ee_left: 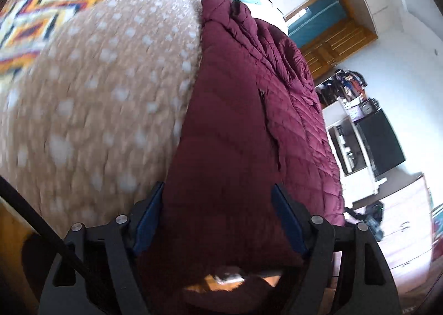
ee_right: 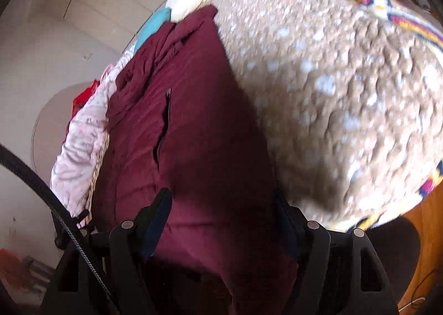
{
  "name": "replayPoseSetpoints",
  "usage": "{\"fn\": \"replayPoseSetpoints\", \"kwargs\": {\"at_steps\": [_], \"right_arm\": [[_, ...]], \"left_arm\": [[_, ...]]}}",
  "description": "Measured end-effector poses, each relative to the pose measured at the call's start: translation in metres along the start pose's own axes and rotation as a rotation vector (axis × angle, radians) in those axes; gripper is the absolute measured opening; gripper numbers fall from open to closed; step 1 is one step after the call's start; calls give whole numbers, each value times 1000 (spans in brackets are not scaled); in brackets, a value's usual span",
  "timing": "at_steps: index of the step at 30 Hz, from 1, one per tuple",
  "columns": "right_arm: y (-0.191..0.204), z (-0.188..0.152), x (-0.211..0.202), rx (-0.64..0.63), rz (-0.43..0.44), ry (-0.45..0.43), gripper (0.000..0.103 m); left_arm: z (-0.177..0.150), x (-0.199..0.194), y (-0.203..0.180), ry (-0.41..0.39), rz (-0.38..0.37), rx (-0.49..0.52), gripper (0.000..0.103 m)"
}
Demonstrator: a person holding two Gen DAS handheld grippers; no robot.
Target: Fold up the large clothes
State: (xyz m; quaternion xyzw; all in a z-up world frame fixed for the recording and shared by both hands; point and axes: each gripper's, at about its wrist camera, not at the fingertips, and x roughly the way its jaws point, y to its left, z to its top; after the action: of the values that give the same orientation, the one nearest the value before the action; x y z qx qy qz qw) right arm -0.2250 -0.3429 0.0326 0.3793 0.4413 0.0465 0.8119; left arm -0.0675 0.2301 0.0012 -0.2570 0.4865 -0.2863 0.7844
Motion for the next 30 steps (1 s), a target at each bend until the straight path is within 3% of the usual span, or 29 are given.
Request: {"fn": "replayPoseSetpoints", "kwargs": {"at_steps": [6, 14, 20, 21, 22, 23, 24, 26, 30], "right_arm": [[4, -30, 12, -8, -7, 88, 76], [17, -44, 24, -77, -62, 130, 77], [25, -61, 46, -109, -118, 208, 76], [26, -64, 49, -107, -124, 215, 73], [27, -66, 53, -108, -131, 226, 69], [28, -67, 55, -110, -142, 224, 54], [29, -66, 54, -107, -148, 222, 42], [35, -63, 47, -113, -140, 213, 31], [64, -50, 13, -138, -33, 178, 26]], "left_arm": [[-29, -4, -6, -13, 64, 24, 75], [-44, 5, -16, -9, 197, 106, 75], [-60, 14, -1, 43, 216, 58, 76], [-63, 11, 0, 41, 216, 51, 74], [-63, 8, 1, 38, 223, 48, 62], [-64, 6, 0, 42, 244, 52, 45], [-64, 4, -1, 51, 268, 59, 41], [-64, -8, -5, 45, 244, 50, 33], [-51, -47, -29, -8, 131, 20, 29]]}}
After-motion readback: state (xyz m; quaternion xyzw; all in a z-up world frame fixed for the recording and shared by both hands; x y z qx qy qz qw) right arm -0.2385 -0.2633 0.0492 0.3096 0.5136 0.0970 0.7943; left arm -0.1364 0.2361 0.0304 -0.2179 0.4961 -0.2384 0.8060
